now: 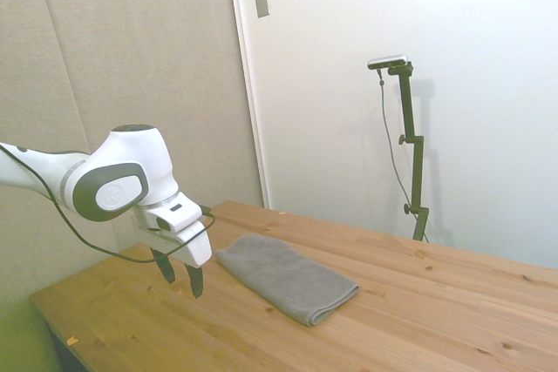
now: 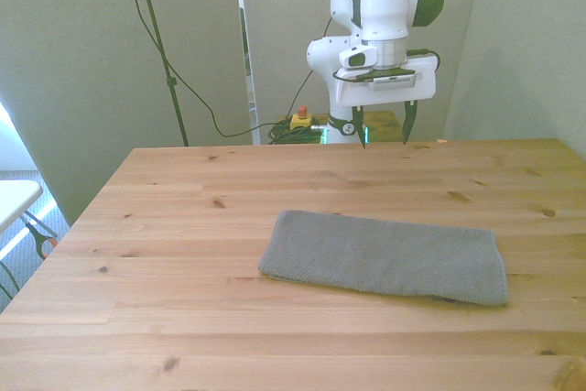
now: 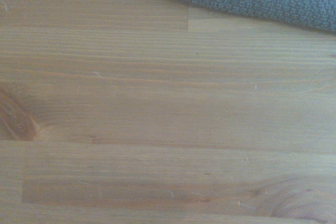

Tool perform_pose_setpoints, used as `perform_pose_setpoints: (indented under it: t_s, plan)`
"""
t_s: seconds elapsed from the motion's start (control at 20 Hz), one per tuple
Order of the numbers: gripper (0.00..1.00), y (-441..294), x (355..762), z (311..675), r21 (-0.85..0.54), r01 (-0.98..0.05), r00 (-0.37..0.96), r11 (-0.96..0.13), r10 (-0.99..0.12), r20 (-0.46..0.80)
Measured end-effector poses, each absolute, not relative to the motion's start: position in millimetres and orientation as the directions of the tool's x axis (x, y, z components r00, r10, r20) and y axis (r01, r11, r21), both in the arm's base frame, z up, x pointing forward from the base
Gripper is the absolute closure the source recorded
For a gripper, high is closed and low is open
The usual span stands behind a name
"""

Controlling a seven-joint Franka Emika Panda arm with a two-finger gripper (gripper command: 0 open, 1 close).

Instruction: Fold the towel

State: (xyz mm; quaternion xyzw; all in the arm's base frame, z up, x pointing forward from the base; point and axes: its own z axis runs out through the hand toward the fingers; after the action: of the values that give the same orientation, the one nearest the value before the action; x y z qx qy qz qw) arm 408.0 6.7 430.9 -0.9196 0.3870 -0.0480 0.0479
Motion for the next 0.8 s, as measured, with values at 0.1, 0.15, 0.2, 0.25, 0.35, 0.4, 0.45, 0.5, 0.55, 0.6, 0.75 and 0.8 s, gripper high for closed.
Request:
perform_pose_setpoints:
  t_s: [0.1, 0.15, 0.2, 0.25, 0.35, 0.4, 0.45, 0.5, 0.55, 0.6, 0.75, 0.8]
  plan:
    - [0.00, 6, 408, 429, -0.122, -0.709, 0.695, -0.695, -0.718, 0.047]
    - [0.00, 6, 409, 429, -0.124, -0.713, 0.690, -0.690, -0.722, 0.048]
    - [0.00, 6, 413, 431, -0.127, -0.721, 0.681, -0.681, -0.730, 0.056]
    - [0.00, 7, 420, 433, -0.133, -0.734, 0.664, -0.667, -0.745, 0.069]
    - [0.00, 16, 437, 435, -0.131, -0.763, 0.627, -0.633, -0.774, 0.089]
    - [0.00, 23, 447, 435, -0.122, -0.786, 0.598, -0.606, -0.795, 0.098]
    - [0.00, 32, 457, 434, -0.113, -0.805, 0.572, -0.582, -0.813, 0.108]
    - [0.00, 42, 467, 432, -0.097, -0.822, 0.550, -0.561, -0.827, 0.121]
    - [0.00, 52, 477, 430, -0.072, -0.835, 0.533, -0.546, -0.834, 0.139]
    - [0.00, 61, 487, 428, -0.041, -0.842, 0.525, -0.537, -0.836, 0.157]
    - [0.00, 93, 519, 430, -0.007, -0.857, 0.495, -0.515, -0.828, 0.262]
    - [0.00, 105, 529, 432, -0.007, -0.864, 0.478, -0.504, -0.825, 0.301]
